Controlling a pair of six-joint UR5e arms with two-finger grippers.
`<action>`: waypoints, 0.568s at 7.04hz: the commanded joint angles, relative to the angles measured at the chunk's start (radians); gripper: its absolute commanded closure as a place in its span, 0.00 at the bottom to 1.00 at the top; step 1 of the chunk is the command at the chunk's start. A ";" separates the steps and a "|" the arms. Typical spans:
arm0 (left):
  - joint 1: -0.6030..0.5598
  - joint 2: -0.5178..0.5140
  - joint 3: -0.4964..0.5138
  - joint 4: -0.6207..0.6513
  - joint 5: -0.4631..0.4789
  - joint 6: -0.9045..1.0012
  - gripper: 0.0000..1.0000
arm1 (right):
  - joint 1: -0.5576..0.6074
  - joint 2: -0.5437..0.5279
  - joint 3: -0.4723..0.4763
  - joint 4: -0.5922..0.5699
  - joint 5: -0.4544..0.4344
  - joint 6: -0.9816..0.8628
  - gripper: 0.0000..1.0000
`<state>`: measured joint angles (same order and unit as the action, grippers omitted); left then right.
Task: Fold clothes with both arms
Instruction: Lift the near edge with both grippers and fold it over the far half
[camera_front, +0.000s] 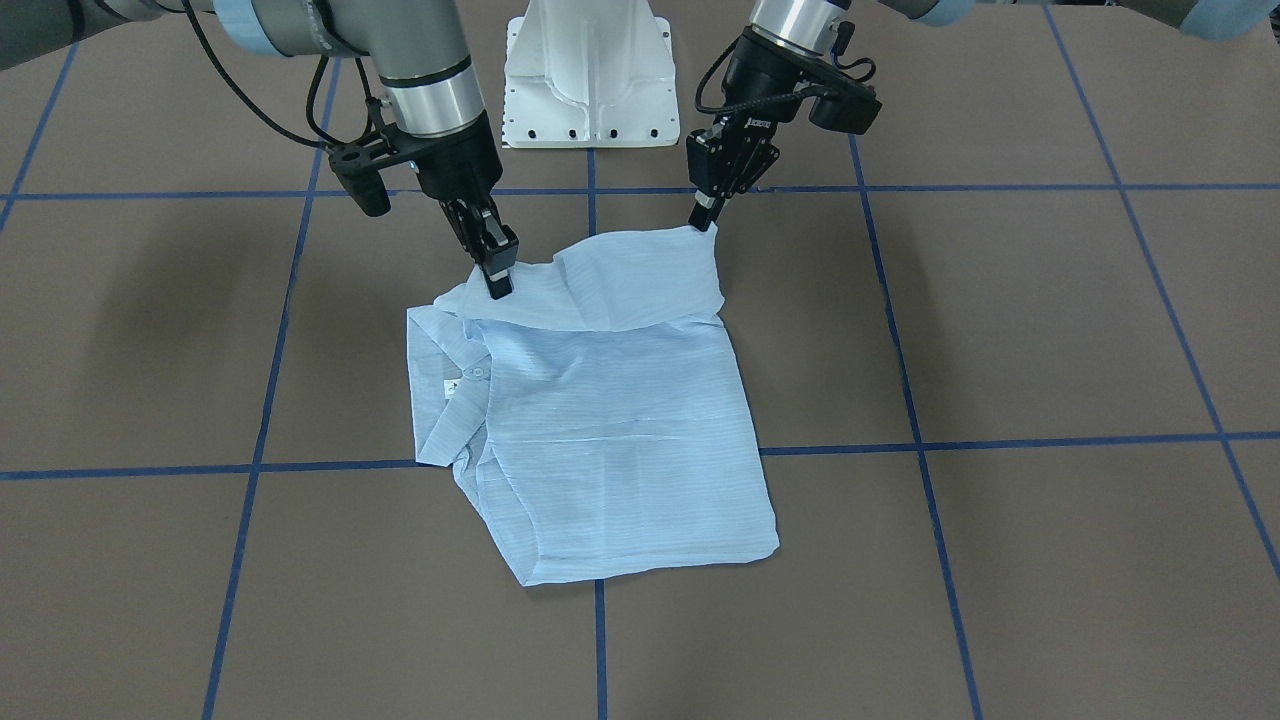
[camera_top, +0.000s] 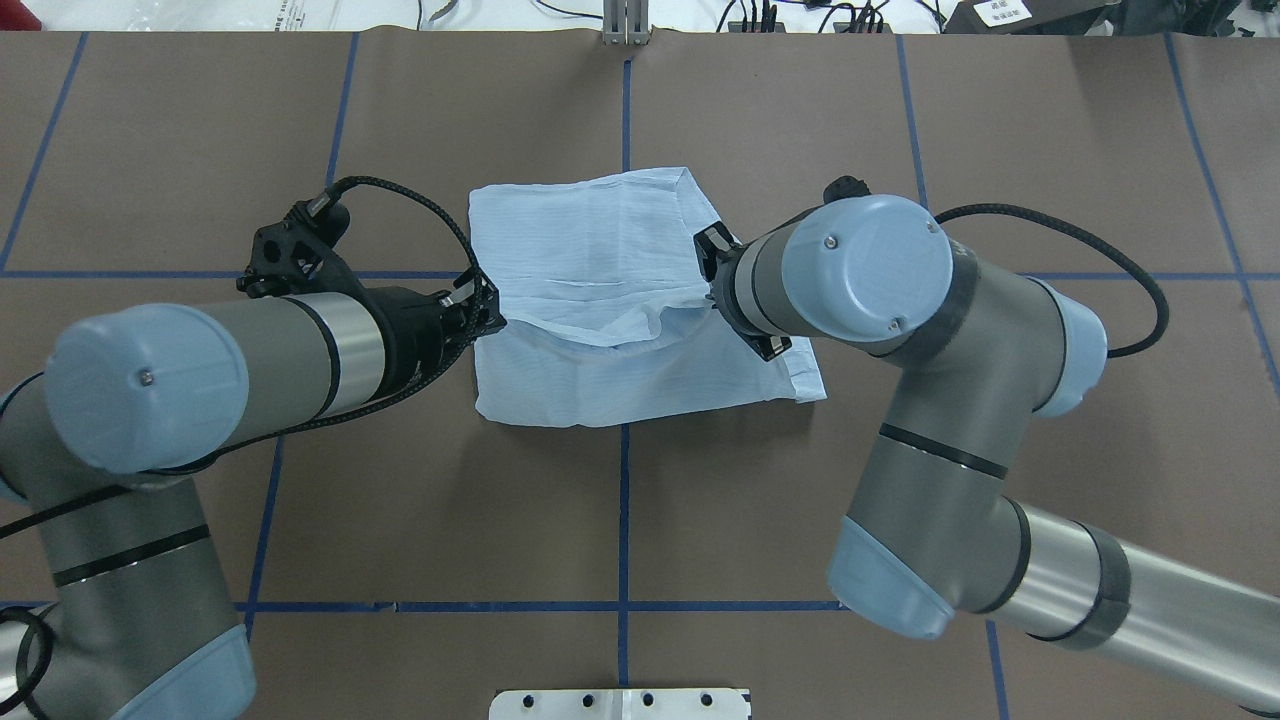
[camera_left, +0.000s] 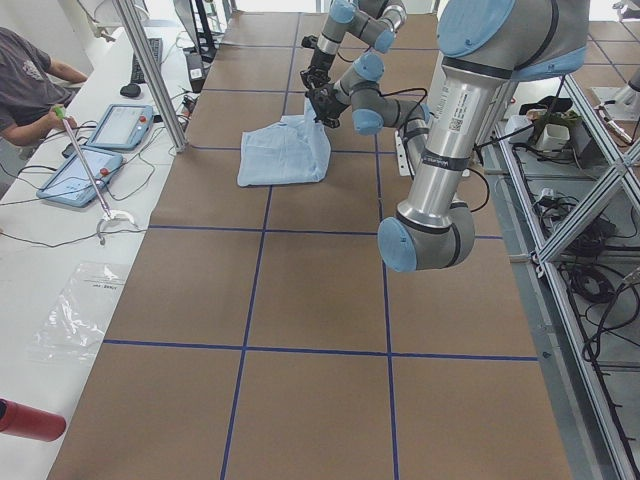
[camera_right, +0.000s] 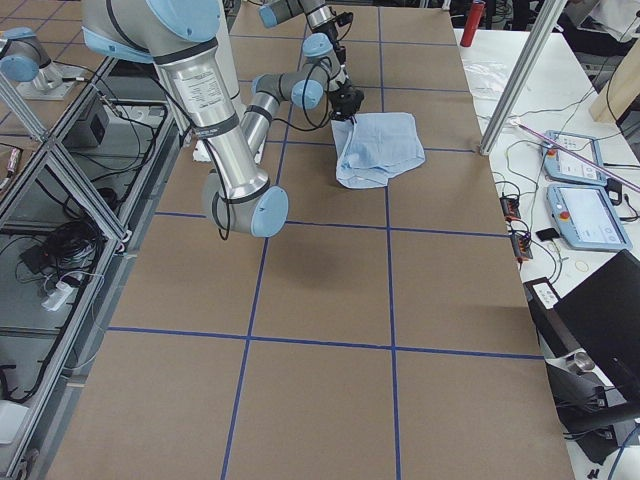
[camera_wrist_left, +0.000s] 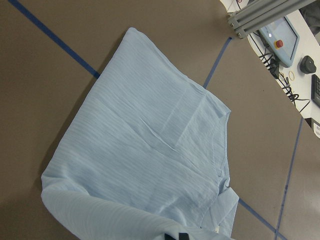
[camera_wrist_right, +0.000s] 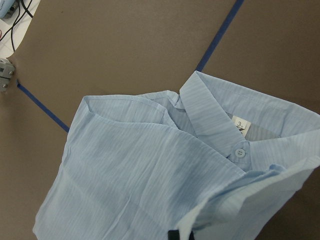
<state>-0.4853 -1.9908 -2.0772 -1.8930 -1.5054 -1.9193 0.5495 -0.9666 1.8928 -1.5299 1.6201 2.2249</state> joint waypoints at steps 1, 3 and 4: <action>-0.068 -0.075 0.147 -0.023 -0.003 0.046 1.00 | 0.068 0.098 -0.157 0.001 0.059 -0.043 1.00; -0.183 -0.144 0.393 -0.189 -0.060 0.138 1.00 | 0.148 0.242 -0.452 0.150 0.119 -0.073 1.00; -0.214 -0.170 0.484 -0.239 -0.074 0.173 1.00 | 0.173 0.308 -0.616 0.231 0.138 -0.088 1.00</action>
<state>-0.6506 -2.1258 -1.7118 -2.0638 -1.5572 -1.7926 0.6861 -0.7358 1.4625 -1.3982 1.7295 2.1526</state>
